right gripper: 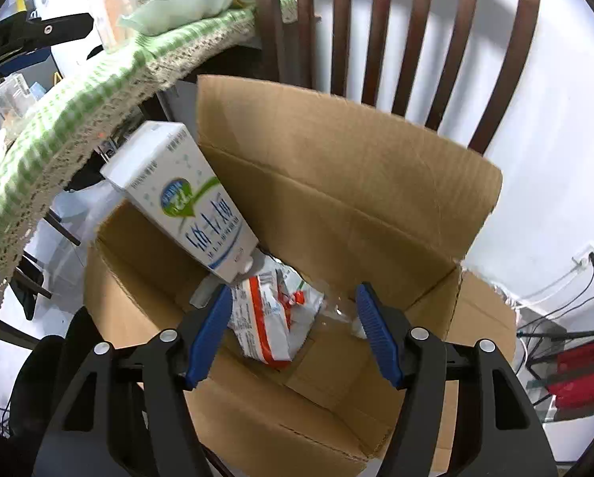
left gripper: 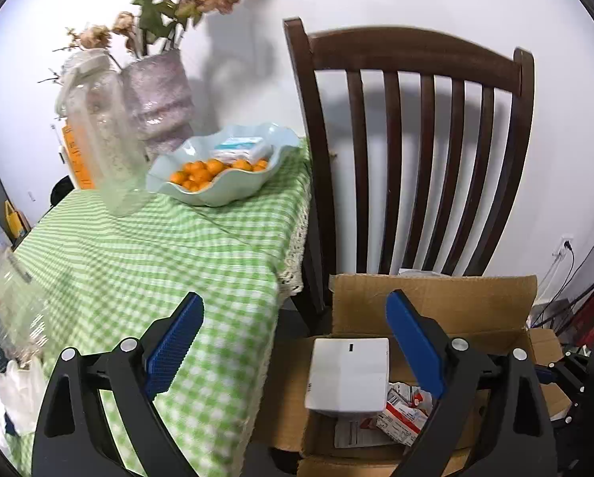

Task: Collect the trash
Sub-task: 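Carry the carton and snack bag to the cardboard box and release both, then move both tools back over the table toward the pink towel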

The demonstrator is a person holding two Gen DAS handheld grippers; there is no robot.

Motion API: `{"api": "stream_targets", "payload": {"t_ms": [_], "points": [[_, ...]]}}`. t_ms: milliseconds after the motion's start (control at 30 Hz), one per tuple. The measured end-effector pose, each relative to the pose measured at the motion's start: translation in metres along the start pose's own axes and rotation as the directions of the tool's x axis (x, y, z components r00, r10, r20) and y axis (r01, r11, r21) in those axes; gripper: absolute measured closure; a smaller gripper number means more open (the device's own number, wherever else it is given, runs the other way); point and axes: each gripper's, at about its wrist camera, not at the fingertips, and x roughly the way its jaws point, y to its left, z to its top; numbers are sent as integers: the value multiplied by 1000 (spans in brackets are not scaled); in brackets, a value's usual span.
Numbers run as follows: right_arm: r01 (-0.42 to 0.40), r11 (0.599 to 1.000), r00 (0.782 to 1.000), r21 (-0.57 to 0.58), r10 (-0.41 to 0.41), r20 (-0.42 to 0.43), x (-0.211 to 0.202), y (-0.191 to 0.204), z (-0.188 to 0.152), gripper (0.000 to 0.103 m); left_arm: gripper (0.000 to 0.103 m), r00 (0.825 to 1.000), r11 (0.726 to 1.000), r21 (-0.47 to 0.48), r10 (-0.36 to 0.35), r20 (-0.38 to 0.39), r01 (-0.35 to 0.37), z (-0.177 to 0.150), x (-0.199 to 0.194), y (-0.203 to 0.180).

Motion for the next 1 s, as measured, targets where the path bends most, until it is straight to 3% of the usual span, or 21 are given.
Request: {"api": "stream_targets", "payload": {"t_ms": [267, 467, 733, 1000], "points": [[16, 1000, 997, -24, -14, 80, -25, 20, 13, 38, 12, 999, 996, -78, -39, 35, 42, -2, -42, 26], [27, 999, 985, -30, -21, 174, -51, 40, 29, 38, 9, 995, 990, -137, -22, 94, 34, -3, -82, 64], [-9, 998, 961, -66, 27, 275, -76, 87, 55, 38, 8, 988, 972, -234, 69, 137, -35, -15, -129, 133], [-54, 985, 940, -165, 106, 323, -87, 157, 76, 38, 8, 970, 920, -360, 208, 124, -151, -42, -163, 223]]}}
